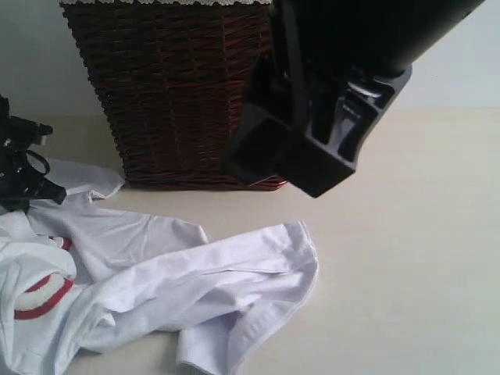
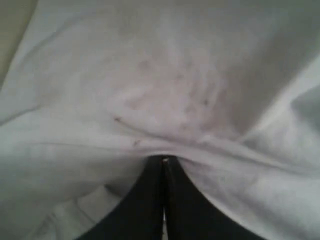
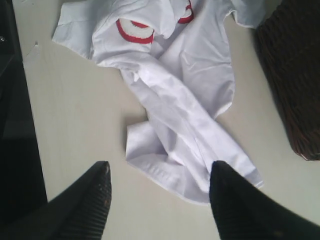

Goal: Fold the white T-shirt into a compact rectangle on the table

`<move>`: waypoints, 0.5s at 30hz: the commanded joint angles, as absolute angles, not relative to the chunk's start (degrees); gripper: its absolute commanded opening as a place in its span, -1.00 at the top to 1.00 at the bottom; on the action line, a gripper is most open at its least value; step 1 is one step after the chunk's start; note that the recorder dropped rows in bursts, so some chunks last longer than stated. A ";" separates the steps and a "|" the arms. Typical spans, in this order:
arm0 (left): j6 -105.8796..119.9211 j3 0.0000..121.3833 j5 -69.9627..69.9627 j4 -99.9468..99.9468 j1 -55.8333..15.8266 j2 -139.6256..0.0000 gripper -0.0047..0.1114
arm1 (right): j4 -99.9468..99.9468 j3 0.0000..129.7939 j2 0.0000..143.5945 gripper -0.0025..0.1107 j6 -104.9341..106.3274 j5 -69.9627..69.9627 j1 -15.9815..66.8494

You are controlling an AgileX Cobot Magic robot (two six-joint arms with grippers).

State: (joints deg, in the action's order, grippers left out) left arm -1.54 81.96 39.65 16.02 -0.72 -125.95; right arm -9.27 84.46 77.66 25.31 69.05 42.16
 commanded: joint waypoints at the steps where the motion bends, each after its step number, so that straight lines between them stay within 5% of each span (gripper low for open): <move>1: -1.75 87.49 45.81 14.32 2.91 -132.41 0.92 | -9.40 84.33 77.41 -0.04 25.27 68.59 41.93; 15: 3.74 93.52 46.15 1.66 2.15 -127.04 0.92 | -9.29 84.33 77.41 -0.04 25.28 68.59 41.93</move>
State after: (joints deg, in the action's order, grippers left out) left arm -0.34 93.72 46.51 7.92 3.26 -130.50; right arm -9.27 84.46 77.66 25.31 69.05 42.16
